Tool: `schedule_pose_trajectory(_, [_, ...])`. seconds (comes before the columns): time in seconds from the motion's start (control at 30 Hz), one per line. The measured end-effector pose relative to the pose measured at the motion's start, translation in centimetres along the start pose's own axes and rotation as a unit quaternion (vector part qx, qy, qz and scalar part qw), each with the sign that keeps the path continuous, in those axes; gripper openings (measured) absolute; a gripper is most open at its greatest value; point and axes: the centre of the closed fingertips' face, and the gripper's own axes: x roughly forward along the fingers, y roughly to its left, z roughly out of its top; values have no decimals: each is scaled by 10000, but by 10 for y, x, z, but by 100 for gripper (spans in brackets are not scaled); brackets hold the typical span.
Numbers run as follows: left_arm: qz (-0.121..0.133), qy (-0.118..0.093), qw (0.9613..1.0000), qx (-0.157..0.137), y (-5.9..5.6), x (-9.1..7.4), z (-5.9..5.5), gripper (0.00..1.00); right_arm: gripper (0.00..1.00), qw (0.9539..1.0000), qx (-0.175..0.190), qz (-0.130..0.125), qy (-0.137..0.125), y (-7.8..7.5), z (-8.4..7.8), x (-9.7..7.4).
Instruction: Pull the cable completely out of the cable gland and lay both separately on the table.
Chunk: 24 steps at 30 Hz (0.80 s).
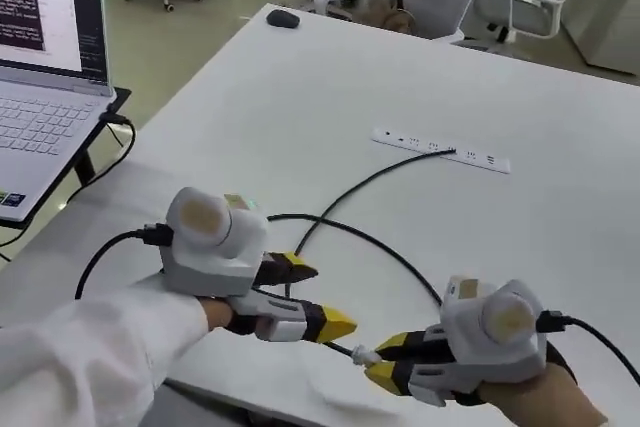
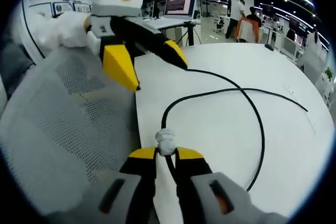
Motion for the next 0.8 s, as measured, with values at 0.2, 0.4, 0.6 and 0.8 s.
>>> schedule_pose_trajectory(0.2, [-386, -94, 9991, 125, -17, 2, 4, 47, 11, 9996, -34, 95, -272, -2, 20, -12])
schedule_pose_trajectory(0.4, [-656, -49, 9974, 289, -28, 4, 3, 40, 11, 9982, -357, 259, -417, 4, 32, -21])
schedule_pose_trajectory(0.6, [-932, -128, 9945, 465, -38, 5, 5, 34, 11, 9939, -657, 515, -718, 9, 43, -35])
schedule_pose_trajectory(0.8, [-1423, -346, 9872, 633, -53, 3, 15, 26, 11, 9875, -914, 679, -1086, 15, 56, -51])
